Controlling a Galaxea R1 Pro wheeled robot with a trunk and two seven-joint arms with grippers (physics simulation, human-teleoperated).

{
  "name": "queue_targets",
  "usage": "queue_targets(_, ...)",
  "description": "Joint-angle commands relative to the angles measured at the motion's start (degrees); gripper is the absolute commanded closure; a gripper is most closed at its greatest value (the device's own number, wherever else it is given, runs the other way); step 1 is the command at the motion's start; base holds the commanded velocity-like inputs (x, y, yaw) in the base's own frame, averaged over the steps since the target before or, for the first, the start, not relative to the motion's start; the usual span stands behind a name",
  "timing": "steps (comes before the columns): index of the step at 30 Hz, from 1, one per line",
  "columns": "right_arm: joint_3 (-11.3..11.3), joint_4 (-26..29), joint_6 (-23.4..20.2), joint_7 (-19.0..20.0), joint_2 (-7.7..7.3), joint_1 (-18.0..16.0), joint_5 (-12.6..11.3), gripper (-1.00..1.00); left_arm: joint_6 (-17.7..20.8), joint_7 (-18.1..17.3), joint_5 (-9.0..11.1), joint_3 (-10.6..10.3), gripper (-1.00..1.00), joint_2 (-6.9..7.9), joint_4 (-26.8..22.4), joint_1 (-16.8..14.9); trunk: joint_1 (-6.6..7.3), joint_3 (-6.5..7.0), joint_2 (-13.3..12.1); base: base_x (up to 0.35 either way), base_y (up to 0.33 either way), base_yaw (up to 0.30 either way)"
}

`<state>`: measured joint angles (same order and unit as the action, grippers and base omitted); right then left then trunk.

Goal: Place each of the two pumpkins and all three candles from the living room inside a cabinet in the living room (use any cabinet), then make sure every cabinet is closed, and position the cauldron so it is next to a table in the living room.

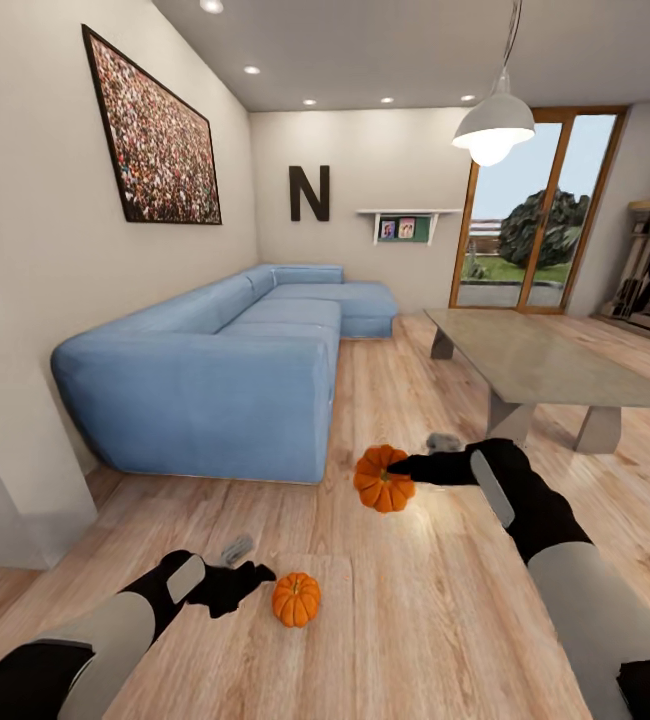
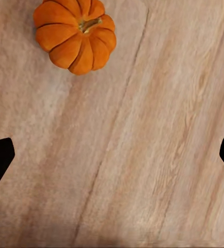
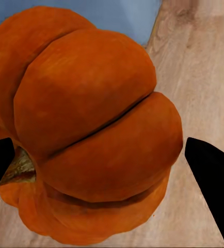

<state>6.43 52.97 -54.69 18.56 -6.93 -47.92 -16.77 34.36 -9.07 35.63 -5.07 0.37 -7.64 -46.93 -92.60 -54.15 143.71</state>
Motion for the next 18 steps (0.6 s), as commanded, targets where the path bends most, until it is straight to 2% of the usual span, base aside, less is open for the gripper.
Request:
queue_targets(1, -0.6, 0.6, -1.5, 0.3, -0.17, 0.0, -0.7, 1.00, 1.6, -0.2, 0.2, -0.5, -1.00, 0.05, -0.1, -0.1, 0.00, -0.07, 0.0, 0.000, 0.000, 0.000)
queue_targets(3, -1.5, 2.0, -3.7, 0.4, -0.65, 0.0, -0.7, 1.00, 3.9, -0.4, 0.2, -0.5, -1.00, 0.06, -0.1, -0.3, 0.00, -0.07, 0.0, 0.000, 0.000, 0.000)
queue_targets(5, -1.8, 3.5, -5.3, 0.5, -1.64, 0.2, -0.8, 1.00, 5.2, -2.3, 0.2, -0.5, -1.00, 0.09, -0.8, -0.3, 0.00, -0.07, 0.0, 0.000, 0.000, 0.000)
queue_targets(7, -1.9, 3.9, -5.3, 0.6, -1.92, 0.3, -0.9, 1.00, 5.4, -5.9, 0.2, -0.5, -1.00, 0.18, -1.5, -0.3, 0.00, -0.07, 0.0, 0.000, 0.000, 0.000)
queue_targets(8, -1.9, 4.0, -5.3, 1.1, -2.06, 0.7, -0.9, 1.00, 5.3, -10.6, 0.1, -0.6, -1.00, 0.32, -1.7, -0.3, 0.00, -0.07, 0.0, 0.000, 0.000, 0.000)
queue_targets(11, -1.9, 4.2, -5.3, 2.8, -2.16, 1.7, -0.9, 1.00, 4.9, -16.7, -0.3, -0.7, -1.00, 0.47, -1.6, -0.4, 0.00, -0.07, 0.0, 0.000, 0.000, 0.000)
queue_targets(12, -1.9, 4.2, -5.3, 3.1, -2.17, 1.9, -0.8, 1.00, 4.6, -17.4, -0.4, -0.7, -1.00, 0.49, -1.6, -0.4, 0.00, -0.07, 0.0, 0.000, 0.000, 0.000)
queue_targets(13, -1.9, 5.1, -5.3, 4.9, -2.20, 3.3, -0.8, 1.00, 1.3, -19.4, -1.3, -0.8, -1.00, 0.76, -1.2, -0.4, 0.00, -0.07, 0.0, 0.000, 0.000, 0.000)
queue_targets(18, -1.8, 8.7, -5.3, 5.5, -2.21, 6.0, -0.8, 1.00, -1.0, -20.0, -2.1, -0.8, -1.00, 0.87, 1.0, -0.2, 0.00, -0.07, 0.0, 0.000, 0.000, 0.000)
